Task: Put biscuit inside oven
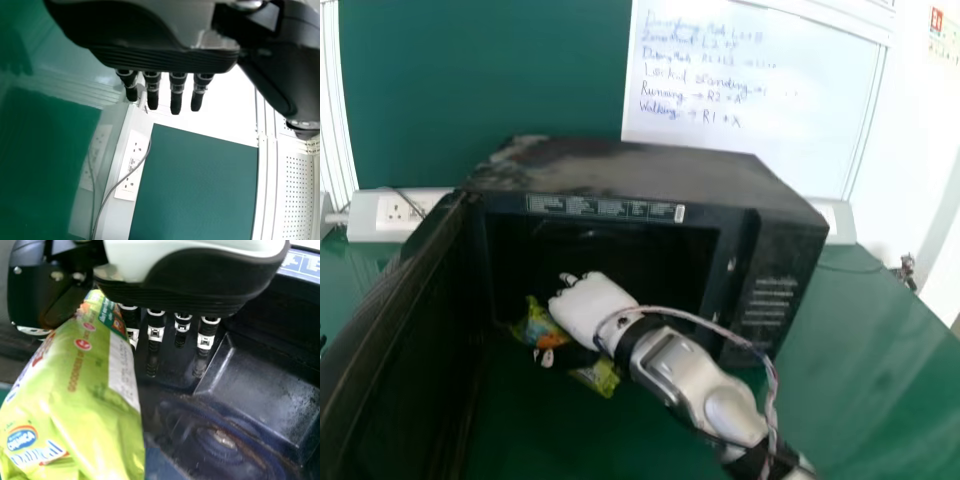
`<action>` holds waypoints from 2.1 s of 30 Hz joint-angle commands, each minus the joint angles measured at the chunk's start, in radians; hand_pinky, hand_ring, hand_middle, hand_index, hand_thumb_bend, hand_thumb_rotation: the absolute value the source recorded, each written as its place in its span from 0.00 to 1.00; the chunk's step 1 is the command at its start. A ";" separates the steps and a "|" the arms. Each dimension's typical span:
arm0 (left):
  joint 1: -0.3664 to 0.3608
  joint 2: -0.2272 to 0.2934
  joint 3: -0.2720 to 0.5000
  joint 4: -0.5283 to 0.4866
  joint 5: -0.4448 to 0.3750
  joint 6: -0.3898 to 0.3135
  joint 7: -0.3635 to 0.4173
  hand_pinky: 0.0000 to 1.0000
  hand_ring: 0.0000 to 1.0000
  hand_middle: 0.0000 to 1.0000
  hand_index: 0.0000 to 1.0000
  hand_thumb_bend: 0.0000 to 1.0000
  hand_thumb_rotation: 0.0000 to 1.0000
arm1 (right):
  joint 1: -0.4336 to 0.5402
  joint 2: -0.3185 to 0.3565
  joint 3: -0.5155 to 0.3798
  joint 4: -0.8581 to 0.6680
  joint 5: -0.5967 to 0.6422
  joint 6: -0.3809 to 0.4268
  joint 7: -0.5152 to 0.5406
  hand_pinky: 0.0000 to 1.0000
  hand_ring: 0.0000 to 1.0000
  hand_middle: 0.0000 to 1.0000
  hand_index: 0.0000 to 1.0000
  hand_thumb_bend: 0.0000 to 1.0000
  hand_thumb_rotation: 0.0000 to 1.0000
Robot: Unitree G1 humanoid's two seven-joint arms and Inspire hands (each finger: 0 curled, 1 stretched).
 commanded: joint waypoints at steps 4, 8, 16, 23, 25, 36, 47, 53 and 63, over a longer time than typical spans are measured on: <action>0.004 -0.007 -0.013 -0.025 0.003 -0.002 0.004 0.83 0.89 0.89 0.94 0.90 0.79 | -0.083 0.014 0.017 0.082 0.008 0.020 -0.039 0.74 0.79 0.79 0.49 0.52 0.13; 0.005 -0.009 -0.013 -0.030 0.001 0.007 0.012 0.83 0.89 0.89 0.94 0.90 0.78 | -0.126 0.024 0.031 0.147 0.010 0.030 -0.068 0.76 0.79 0.80 0.49 0.52 0.13; 0.015 -0.014 -0.020 -0.052 0.017 0.010 0.031 0.83 0.88 0.89 0.94 0.90 0.79 | -0.210 0.060 0.039 0.315 0.042 0.052 -0.153 0.75 0.78 0.78 0.49 0.52 0.13; 0.025 -0.016 -0.020 -0.056 0.009 0.004 0.020 0.83 0.89 0.89 0.94 0.91 0.79 | -0.288 0.080 0.061 0.482 0.078 0.059 -0.243 0.74 0.76 0.76 0.49 0.52 0.13; 0.026 -0.015 -0.018 -0.055 0.003 0.005 0.017 0.83 0.89 0.90 0.94 0.91 0.78 | -0.307 0.085 0.069 0.523 0.090 0.055 -0.262 0.74 0.75 0.76 0.49 0.52 0.13; 0.035 -0.019 -0.017 -0.069 0.004 0.008 0.020 0.83 0.89 0.89 0.94 0.91 0.78 | -0.369 0.113 0.100 0.693 0.155 0.057 -0.339 0.70 0.73 0.76 0.49 0.52 0.13; 0.045 -0.020 -0.016 -0.085 -0.002 0.018 0.022 0.83 0.89 0.90 0.94 0.91 0.79 | -0.384 0.139 0.121 0.807 0.186 0.089 -0.406 0.73 0.74 0.76 0.49 0.52 0.13; 0.045 -0.021 -0.016 -0.086 -0.007 0.018 0.020 0.84 0.89 0.90 0.94 0.90 0.78 | -0.389 0.164 0.144 0.888 0.188 0.107 -0.517 0.65 0.65 0.71 0.49 0.52 0.13; 0.051 -0.024 -0.016 -0.088 -0.007 0.015 0.017 0.84 0.89 0.90 0.94 0.91 0.79 | -0.411 0.201 0.156 1.016 0.229 0.118 -0.644 0.52 0.59 0.63 0.49 0.52 0.13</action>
